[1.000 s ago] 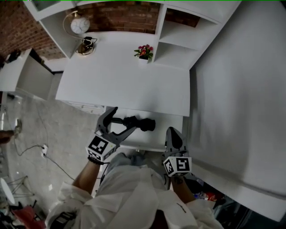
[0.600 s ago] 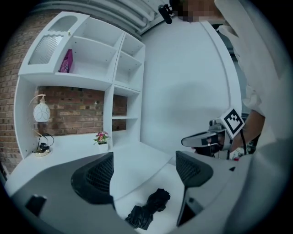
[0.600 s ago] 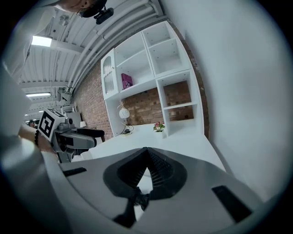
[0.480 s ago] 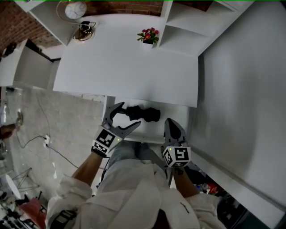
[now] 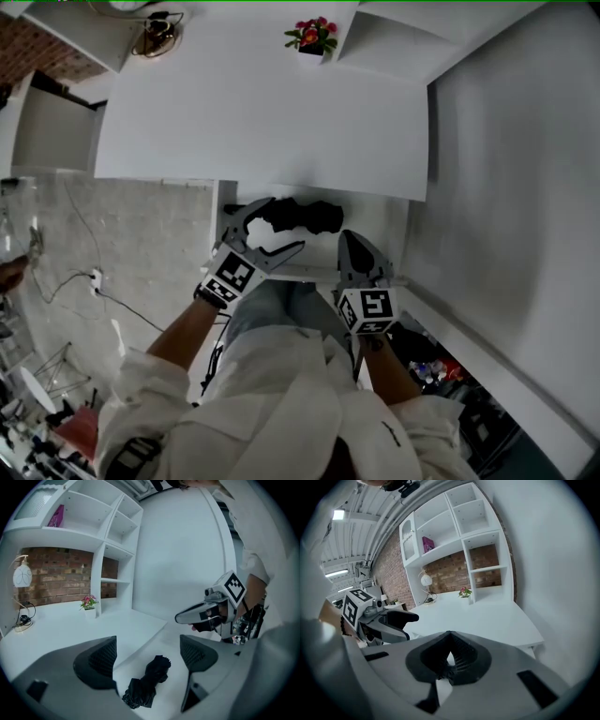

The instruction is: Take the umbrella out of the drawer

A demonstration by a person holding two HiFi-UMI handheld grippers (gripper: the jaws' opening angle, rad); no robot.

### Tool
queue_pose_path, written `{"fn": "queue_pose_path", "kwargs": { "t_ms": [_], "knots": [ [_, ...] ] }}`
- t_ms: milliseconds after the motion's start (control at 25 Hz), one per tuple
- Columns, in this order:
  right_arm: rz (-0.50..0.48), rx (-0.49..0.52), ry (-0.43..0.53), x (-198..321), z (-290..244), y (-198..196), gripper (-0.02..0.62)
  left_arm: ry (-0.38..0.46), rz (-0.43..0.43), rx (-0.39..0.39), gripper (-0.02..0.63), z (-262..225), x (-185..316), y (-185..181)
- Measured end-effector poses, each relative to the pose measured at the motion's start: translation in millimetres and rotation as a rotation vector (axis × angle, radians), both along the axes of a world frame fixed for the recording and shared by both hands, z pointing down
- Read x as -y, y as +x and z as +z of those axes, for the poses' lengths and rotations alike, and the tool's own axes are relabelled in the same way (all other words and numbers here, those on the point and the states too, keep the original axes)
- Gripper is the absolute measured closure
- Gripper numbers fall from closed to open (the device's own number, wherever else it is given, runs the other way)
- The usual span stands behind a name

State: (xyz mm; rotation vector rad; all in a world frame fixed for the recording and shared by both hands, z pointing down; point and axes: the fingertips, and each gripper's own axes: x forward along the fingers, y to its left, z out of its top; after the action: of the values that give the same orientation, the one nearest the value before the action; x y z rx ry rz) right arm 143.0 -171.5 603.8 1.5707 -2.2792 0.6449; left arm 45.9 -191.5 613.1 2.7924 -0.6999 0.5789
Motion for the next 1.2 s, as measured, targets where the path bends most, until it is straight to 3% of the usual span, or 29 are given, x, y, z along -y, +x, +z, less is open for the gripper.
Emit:
{"fn": "queue_pose_path", "kwargs": {
  "t_ms": [640,1200],
  "knots": [
    [0.019,0.039,-0.078,22,70,-9,0.578,-0.06,0.172,0.111,0.195,105,2,30],
    [0.102,0.062,-0.112,19,106,3,0.578,0.065,0.52,0.395,0.195,183,-25,52]
  ]
}}
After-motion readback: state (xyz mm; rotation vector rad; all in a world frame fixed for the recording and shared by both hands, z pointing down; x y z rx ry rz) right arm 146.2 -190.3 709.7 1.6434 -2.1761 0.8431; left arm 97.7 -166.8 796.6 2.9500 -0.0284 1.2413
